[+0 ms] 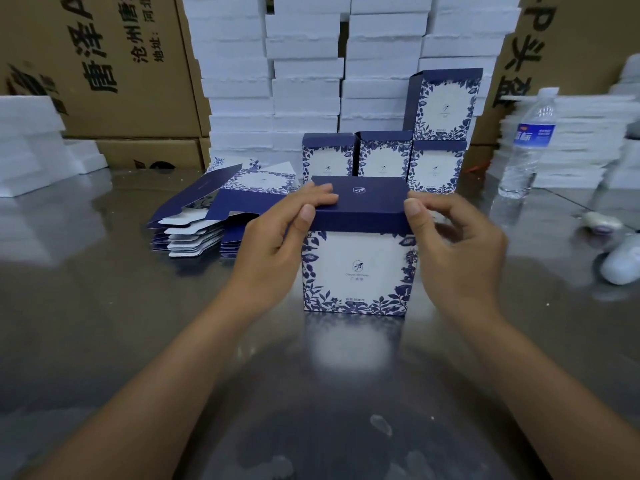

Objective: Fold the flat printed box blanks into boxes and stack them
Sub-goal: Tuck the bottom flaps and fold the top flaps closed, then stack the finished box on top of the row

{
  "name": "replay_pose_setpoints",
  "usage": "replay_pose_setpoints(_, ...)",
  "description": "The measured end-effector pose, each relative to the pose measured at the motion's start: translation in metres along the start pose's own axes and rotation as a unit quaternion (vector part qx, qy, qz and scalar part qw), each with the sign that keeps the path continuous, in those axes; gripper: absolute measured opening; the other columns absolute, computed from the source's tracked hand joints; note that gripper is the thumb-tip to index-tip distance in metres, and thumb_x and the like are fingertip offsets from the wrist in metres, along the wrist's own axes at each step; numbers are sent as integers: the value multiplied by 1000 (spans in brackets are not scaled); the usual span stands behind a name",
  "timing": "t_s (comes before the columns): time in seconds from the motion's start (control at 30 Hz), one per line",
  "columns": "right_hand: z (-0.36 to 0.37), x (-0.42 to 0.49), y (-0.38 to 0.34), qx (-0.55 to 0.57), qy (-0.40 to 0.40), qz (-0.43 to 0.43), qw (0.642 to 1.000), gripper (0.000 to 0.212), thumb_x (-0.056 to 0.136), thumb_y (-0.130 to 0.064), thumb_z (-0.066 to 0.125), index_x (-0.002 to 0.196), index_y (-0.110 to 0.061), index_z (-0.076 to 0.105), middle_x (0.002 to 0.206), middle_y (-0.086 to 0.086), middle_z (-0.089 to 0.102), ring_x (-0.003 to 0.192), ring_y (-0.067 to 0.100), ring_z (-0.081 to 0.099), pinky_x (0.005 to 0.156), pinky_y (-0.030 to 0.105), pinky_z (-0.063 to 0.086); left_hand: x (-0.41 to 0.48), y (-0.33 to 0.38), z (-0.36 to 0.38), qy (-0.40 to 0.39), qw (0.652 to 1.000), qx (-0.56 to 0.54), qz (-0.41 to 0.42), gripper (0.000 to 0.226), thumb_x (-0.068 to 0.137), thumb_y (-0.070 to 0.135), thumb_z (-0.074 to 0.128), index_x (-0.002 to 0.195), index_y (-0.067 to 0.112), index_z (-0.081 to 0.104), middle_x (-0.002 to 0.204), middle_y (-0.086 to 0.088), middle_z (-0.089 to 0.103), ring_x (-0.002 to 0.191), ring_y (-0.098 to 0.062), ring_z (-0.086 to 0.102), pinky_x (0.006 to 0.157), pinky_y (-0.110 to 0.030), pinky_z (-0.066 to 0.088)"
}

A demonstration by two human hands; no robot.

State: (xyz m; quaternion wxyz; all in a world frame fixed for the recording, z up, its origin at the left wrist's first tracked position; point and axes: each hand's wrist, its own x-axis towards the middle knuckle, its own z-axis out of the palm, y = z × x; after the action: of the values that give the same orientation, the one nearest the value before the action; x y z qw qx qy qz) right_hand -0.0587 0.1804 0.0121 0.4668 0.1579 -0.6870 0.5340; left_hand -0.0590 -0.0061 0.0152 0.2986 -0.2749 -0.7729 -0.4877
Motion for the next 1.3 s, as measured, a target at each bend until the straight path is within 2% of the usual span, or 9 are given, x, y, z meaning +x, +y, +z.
replay_pose_setpoints(0.13,-5,-2,4,39,-10,48,998,15,86,-28,66,85,-42,61,99,-13,66,83,-6,62,67,8,46,-5,-11,-4,-11,999,-10,-31,32,100,24,38,129,26,49,141,7,48,134,-2,38,112,-24,31)
replay_pose_setpoints(0.23,-5,0,5,43,-12,55,998,15,87,-25,65,82,-39,62,85,-21,66,79,-4,62,69,13,47,-7,-14,-1,6,996,-72,-59,26,97,27,45,120,35,55,139,12,49,132,0,40,109,-30,35)
replay_pose_setpoints(0.33,-6,-2,4,-28,-10,-17,999,7,88,-20,63,89,-27,65,90,-11,62,84,5,61,77,28,52,-8,-13,3,47,993,-90,-67,24,94,30,48,112,42,59,134,13,54,126,-1,47,103,-29,41)
replay_pose_setpoints(0.5,-4,-12,2,-176,-56,-123,975,30,86,-27,62,112,-11,66,116,9,56,108,14,49,91,15,37,-10,-10,9,94,991,-63,-77,24,93,34,49,108,49,60,109,13,54,100,-7,60,86,-26,50)
replay_pose_setpoints(0.7,1,-17,12,-249,-149,-20,957,82,71,-51,71,141,-29,36,154,10,11,141,25,19,111,44,29,-18,-5,20,55,997,-14,-51,33,93,40,49,123,52,46,113,18,48,107,4,51,88,-14,43)
replay_pose_setpoints(0.83,5,-22,15,-229,-168,64,957,113,58,-65,68,147,-40,2,155,-4,-17,145,15,0,112,51,26,-23,-4,32,-24,998,-16,-53,49,93,40,46,134,58,26,129,19,36,122,11,36,97,-2,26)
replay_pose_setpoints(1.0,19,-31,10,-188,-155,83,966,118,60,-60,71,133,-58,-21,150,-13,-25,142,9,-4,111,52,26,-21,-4,44,-34,994,-51,-86,55,89,41,46,131,65,19,127,14,29,116,17,30,87,4,29)
replay_pose_setpoints(1.07,24,-32,11,-194,-155,71,966,118,62,-55,76,135,-59,-17,148,-14,-26,144,15,-6,111,51,26,-20,-5,46,-33,993,-72,-92,55,89,43,47,131,67,19,127,13,29,107,22,34,81,4,31)
replay_pose_setpoints(1.3,29,2,27,-220,-128,34,966,111,58,-42,80,143,-40,10,153,7,-5,143,24,7,114,37,21,-16,-20,41,-55,978,-131,-151,48,87,56,41,127,74,22,143,31,29,131,15,26,110,-20,26)
